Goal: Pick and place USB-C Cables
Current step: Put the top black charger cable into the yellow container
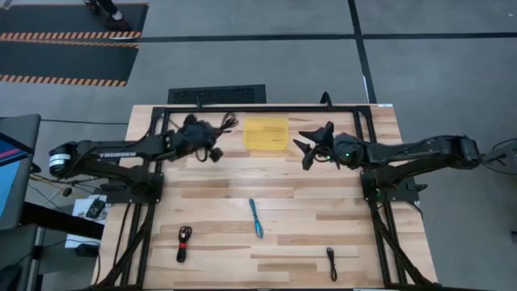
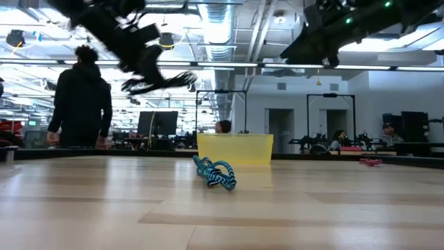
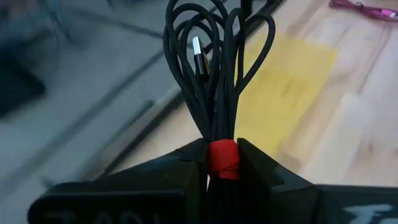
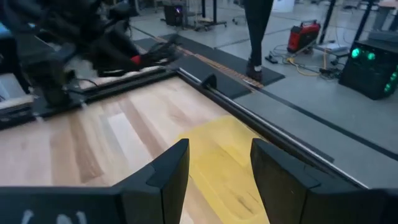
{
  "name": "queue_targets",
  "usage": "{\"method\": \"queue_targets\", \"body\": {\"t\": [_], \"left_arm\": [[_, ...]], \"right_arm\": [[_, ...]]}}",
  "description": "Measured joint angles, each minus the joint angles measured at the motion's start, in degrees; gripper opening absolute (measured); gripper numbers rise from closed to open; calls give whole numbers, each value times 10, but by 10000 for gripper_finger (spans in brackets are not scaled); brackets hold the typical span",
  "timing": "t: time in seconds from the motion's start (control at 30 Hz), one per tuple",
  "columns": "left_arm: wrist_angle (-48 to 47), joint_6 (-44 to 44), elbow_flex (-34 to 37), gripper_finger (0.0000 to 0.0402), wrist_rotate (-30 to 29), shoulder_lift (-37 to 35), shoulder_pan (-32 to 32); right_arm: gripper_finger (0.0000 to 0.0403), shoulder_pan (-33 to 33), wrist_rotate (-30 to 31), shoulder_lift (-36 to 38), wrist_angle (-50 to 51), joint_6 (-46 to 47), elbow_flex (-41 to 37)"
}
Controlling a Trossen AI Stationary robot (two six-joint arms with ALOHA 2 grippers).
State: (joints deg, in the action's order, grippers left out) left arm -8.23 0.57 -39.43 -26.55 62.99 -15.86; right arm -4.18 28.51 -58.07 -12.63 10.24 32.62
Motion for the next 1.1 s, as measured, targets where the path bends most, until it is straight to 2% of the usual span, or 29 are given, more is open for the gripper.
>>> {"method": "queue_targets", "body": {"t": [0.17,0.37,0.57,0.77,0.9,1.1], "left_arm": [[55,-132,-113,40,-22,121,0],[145,-255,-196,41,32,276,6],[164,-324,-267,41,38,396,11],[156,-356,-302,41,58,463,11],[151,-373,-302,42,50,472,11],[126,-334,-301,64,52,472,3]], "right_arm": [[195,17,11,12,2,-5,0],[195,37,60,7,18,-18,0],[195,55,102,11,49,-17,0],[195,66,106,11,69,-17,0],[195,71,106,11,76,-17,0],[195,71,106,11,72,-13,0]]}}
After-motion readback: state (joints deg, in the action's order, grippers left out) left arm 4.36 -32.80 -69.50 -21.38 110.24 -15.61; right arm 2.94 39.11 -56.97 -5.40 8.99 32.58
